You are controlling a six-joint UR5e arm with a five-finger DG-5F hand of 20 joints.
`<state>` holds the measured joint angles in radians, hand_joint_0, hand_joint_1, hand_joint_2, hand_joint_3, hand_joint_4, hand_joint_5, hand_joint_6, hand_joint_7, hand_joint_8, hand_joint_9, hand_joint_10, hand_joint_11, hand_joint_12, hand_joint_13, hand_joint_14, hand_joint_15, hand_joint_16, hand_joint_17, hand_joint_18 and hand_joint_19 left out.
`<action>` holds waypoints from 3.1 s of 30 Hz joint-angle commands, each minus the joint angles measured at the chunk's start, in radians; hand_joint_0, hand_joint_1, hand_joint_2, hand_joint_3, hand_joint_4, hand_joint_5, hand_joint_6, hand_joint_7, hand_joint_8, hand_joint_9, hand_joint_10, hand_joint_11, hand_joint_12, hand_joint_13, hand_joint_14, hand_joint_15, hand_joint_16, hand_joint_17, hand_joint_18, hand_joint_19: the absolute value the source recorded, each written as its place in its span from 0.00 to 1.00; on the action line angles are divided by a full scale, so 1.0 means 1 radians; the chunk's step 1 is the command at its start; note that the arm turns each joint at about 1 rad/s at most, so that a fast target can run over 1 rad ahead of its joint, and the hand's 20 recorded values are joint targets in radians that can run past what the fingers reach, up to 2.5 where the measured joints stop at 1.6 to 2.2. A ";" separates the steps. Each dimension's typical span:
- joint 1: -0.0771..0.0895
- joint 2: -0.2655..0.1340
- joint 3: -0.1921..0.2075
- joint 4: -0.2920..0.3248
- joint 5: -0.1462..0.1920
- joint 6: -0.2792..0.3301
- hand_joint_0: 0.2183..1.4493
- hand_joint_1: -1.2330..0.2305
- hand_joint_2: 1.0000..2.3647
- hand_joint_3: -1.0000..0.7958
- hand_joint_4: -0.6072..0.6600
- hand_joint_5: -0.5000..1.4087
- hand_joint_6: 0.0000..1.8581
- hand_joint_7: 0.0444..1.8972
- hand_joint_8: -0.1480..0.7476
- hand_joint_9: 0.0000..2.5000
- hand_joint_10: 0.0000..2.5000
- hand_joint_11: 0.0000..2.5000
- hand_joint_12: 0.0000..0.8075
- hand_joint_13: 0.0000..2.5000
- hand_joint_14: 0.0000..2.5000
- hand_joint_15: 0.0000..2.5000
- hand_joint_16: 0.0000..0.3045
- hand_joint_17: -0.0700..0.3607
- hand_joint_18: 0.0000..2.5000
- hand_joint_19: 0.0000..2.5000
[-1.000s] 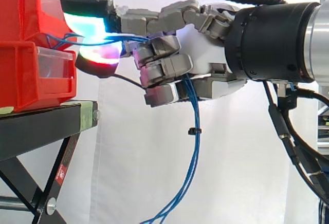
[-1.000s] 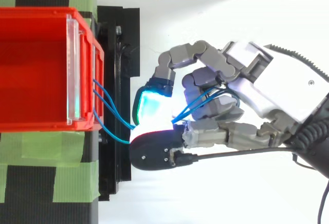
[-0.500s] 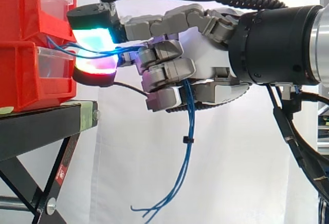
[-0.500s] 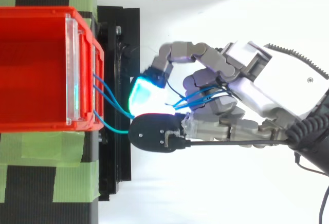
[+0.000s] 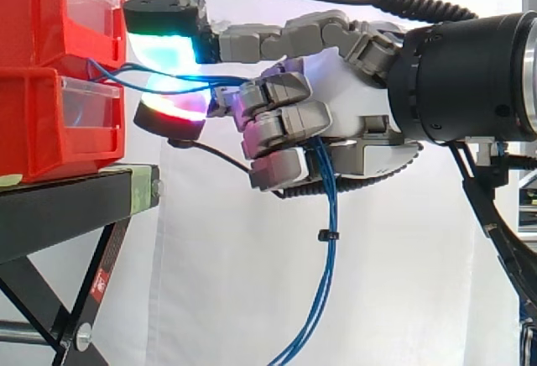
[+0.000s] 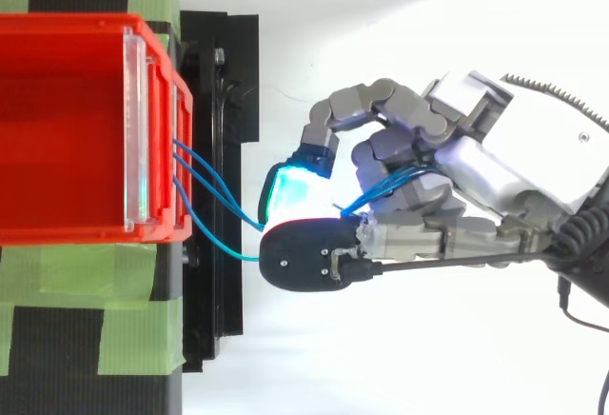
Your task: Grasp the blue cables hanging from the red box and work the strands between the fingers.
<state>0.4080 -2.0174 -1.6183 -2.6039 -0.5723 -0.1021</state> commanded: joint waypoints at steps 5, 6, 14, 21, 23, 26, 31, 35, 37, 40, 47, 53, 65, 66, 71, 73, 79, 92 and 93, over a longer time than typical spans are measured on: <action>-0.001 0.000 0.000 -0.002 -0.001 0.007 0.70 0.32 0.01 0.55 0.65 0.18 0.82 0.65 0.56 0.36 1.00 0.80 0.53 0.41 1.00 0.52 0.21 0.49 0.56 0.66; 0.000 0.000 0.000 -0.002 0.000 0.009 0.75 0.33 0.01 0.59 0.64 0.19 0.84 0.65 0.56 0.36 1.00 0.80 0.53 0.41 1.00 0.52 0.21 0.49 0.56 0.66; -0.001 0.000 0.000 0.002 0.000 0.013 0.54 0.36 0.01 0.19 0.73 0.22 0.81 0.71 0.56 0.36 1.00 0.80 0.53 0.41 1.00 0.52 0.21 0.49 0.56 0.66; -0.003 0.000 0.000 0.002 0.000 0.012 0.82 0.35 0.11 0.60 0.58 0.32 0.81 0.83 0.56 0.36 1.00 0.80 0.53 0.41 1.00 0.52 0.21 0.49 0.56 0.66; -0.005 0.000 0.005 0.001 0.000 0.010 0.46 0.40 0.01 0.36 0.75 0.28 0.68 0.77 0.56 0.36 1.00 0.80 0.53 0.41 1.00 0.52 0.21 0.49 0.56 0.66; -0.006 0.000 0.005 0.002 0.000 0.010 0.56 0.38 0.01 0.37 0.60 0.26 0.75 0.79 0.56 0.36 1.00 0.80 0.53 0.41 1.00 0.52 0.21 0.49 0.56 0.66; -0.008 0.000 0.005 0.002 0.000 0.010 0.87 0.39 0.00 0.68 0.55 0.30 0.80 0.73 0.56 0.36 1.00 0.80 0.53 0.41 1.00 0.52 0.21 0.49 0.56 0.66; -0.008 0.000 0.005 0.007 0.000 0.007 0.41 0.40 0.01 0.16 0.75 0.22 0.72 0.77 0.56 0.36 1.00 0.80 0.53 0.41 1.00 0.52 0.21 0.49 0.56 0.66; -0.009 -0.001 0.006 0.016 0.000 0.004 0.57 0.36 0.01 0.18 0.65 0.25 0.77 0.76 0.56 0.36 1.00 0.80 0.53 0.41 1.00 0.52 0.21 0.49 0.56 0.66; -0.009 -0.001 0.006 0.021 0.000 -0.005 0.88 0.38 0.00 0.70 0.53 0.27 0.81 0.75 0.56 0.36 1.00 0.80 0.53 0.41 1.00 0.52 0.21 0.49 0.56 0.66; -0.014 -0.001 0.006 0.073 0.002 -0.102 0.60 0.43 0.01 0.33 0.73 0.49 0.01 0.71 0.56 0.36 1.00 0.80 0.53 0.41 1.00 0.52 0.21 0.49 0.56 0.66; -0.018 -0.001 0.006 0.085 0.002 -0.120 0.83 0.35 0.01 0.35 0.54 0.24 0.63 0.61 0.56 0.36 1.00 0.80 0.53 0.41 1.00 0.52 0.21 0.49 0.56 0.66; -0.020 -0.001 0.006 0.085 0.002 -0.120 0.82 0.30 0.01 0.27 0.59 0.18 0.82 0.69 0.56 0.36 1.00 0.80 0.53 0.41 1.00 0.52 0.21 0.49 0.56 0.66; -0.020 -0.001 0.006 0.085 0.002 -0.120 0.80 0.30 0.01 0.28 0.60 0.19 0.80 0.69 0.56 0.36 1.00 0.80 0.53 0.41 1.00 0.52 0.21 0.49 0.56 0.66; -0.020 -0.001 0.006 0.085 0.003 -0.120 0.44 0.39 0.00 0.00 0.66 0.21 0.52 0.65 0.56 0.36 1.00 0.80 0.53 0.41 1.00 0.52 0.21 0.49 0.56 0.66; -0.020 -0.001 0.006 0.085 0.003 -0.122 0.41 0.40 0.00 0.00 0.67 0.22 0.50 0.64 0.56 0.36 1.00 0.80 0.53 0.41 1.00 0.52 0.21 0.49 0.56 0.66; -0.020 -0.001 0.005 0.085 0.002 -0.120 0.38 0.38 0.00 0.00 0.67 0.21 0.46 0.65 0.56 0.36 1.00 0.80 0.53 0.41 1.00 0.52 0.21 0.49 0.56 0.66; -0.020 -0.001 0.006 0.082 0.003 -0.122 0.48 0.27 0.00 0.00 0.70 0.09 0.55 0.61 0.56 0.36 1.00 0.80 0.53 0.41 1.00 0.52 0.21 0.49 0.56 0.66; -0.021 -0.001 0.006 0.082 0.003 -0.120 0.48 0.27 0.00 0.00 0.70 0.09 0.56 0.61 0.56 0.36 1.00 0.80 0.53 0.41 1.00 0.52 0.21 0.49 0.56 0.66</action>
<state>0.3870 -2.0187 -1.6122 -2.5212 -0.5691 -0.2227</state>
